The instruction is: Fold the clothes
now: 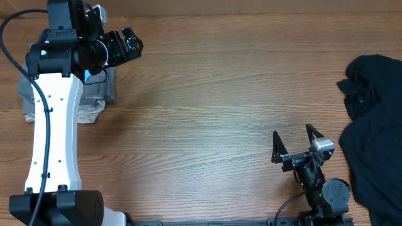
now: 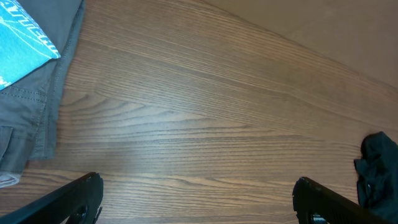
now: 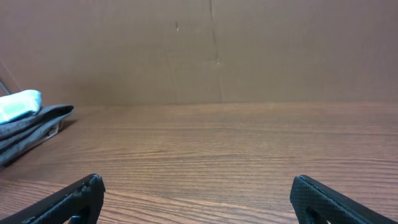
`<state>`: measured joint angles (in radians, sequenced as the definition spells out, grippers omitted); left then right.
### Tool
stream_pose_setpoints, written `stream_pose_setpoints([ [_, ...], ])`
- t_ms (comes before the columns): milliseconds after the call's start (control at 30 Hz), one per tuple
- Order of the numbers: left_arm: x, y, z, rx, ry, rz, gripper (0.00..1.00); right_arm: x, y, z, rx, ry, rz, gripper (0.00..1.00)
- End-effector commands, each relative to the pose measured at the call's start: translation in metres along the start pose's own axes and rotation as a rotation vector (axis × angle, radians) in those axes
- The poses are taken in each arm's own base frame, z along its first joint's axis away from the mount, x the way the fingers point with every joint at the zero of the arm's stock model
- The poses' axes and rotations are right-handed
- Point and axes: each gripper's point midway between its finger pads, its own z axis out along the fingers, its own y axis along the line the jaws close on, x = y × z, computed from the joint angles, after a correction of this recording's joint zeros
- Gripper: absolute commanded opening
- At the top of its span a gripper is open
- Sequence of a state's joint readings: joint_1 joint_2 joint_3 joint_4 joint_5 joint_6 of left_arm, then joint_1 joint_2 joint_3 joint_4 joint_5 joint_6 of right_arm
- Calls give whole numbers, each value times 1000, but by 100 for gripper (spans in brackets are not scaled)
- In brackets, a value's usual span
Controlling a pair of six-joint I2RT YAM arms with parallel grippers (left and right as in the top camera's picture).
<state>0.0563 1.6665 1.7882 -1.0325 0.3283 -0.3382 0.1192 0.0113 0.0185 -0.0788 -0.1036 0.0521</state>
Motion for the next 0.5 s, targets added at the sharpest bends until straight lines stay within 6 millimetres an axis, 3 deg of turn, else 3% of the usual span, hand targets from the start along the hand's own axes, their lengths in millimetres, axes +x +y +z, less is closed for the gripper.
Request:
stream_pose_setpoints([
  [0,0,-1,0,-2,0,-4,100,3,-1,0,6,0,-3,100],
  [200,0,0,0,-5,-1,-4,100,3,-1,0,6,0,-3,100],
  [267,-1,-4,-9,2,-22,3,100,3,-1,0,6,0,-3,100],
  [333,-3,-11,-25,15,-56,17,100,3,-1,0,6,0,-3,100],
  [467,-4,-31,-80,57,-174,59,100,3,-1,0,6,0,-3,100],
])
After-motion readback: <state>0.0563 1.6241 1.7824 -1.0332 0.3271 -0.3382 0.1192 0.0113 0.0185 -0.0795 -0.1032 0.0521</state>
